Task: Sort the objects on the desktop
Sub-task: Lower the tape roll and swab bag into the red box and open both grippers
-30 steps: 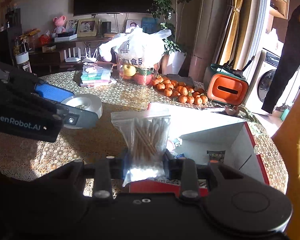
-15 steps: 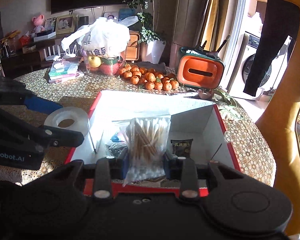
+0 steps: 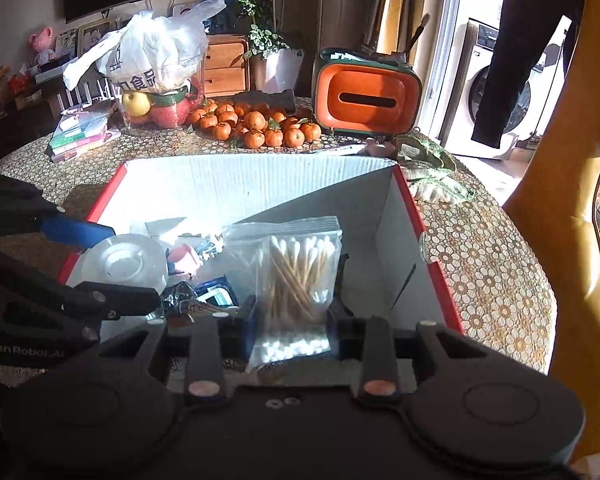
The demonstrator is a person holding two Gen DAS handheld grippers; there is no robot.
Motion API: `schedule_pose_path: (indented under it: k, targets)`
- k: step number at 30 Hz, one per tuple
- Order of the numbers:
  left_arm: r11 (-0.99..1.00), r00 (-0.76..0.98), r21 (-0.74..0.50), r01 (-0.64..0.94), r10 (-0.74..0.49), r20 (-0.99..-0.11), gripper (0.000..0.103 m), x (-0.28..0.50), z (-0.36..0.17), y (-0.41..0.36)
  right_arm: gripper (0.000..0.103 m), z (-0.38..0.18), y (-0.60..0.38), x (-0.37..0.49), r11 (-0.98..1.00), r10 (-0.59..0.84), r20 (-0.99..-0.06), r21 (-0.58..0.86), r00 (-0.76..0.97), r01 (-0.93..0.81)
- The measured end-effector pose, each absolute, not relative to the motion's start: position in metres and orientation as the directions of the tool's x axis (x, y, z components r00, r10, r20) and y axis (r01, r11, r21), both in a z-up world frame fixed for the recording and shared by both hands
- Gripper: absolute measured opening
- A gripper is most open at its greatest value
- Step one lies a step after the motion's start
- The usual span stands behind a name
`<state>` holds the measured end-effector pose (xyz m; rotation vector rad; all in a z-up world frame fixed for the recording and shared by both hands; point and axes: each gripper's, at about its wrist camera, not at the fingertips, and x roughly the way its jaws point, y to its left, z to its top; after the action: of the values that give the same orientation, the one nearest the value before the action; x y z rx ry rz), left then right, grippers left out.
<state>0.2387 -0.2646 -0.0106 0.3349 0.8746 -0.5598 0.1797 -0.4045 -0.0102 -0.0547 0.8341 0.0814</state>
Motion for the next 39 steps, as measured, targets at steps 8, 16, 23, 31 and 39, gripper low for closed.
schedule_pose_path:
  k: [8, 16, 23, 31, 39]
  targets:
    - [0.816, 0.474, 0.042, 0.577, -0.292, -0.831, 0.058, 0.266, -0.028, -0.277, 0.033, -0.031, -0.413, 0.207, 0.998, 0.049, -0.787, 0.013, 0.616, -0.063]
    - [0.823, 0.446, 0.054, 0.565, -0.25, -0.859, 0.058, 0.282, -0.046, -0.28, 0.033, -0.038, -0.408, 0.226, 0.998, 0.035, -0.796, 0.001, 0.604, -0.056]
    - [0.809, 0.433, 0.06, 0.584, -0.248, -0.867, 0.058, 0.288, -0.053, -0.286, 0.033, -0.048, -0.403, 0.239, 0.998, 0.034, -0.821, 0.001, 0.57, -0.059]
    - [0.792, 0.401, 0.052, 0.608, -0.251, -0.881, 0.058, 0.291, -0.06, -0.291, 0.034, -0.059, -0.41, 0.24, 0.999, 0.047, -0.839, 0.031, 0.542, -0.038]
    - [0.795, 0.366, 0.02, 0.607, -0.256, -0.895, 0.059, 0.295, -0.06, -0.288, 0.042, -0.058, -0.41, 0.24, 0.999, 0.045, -0.84, 0.03, 0.54, -0.035]
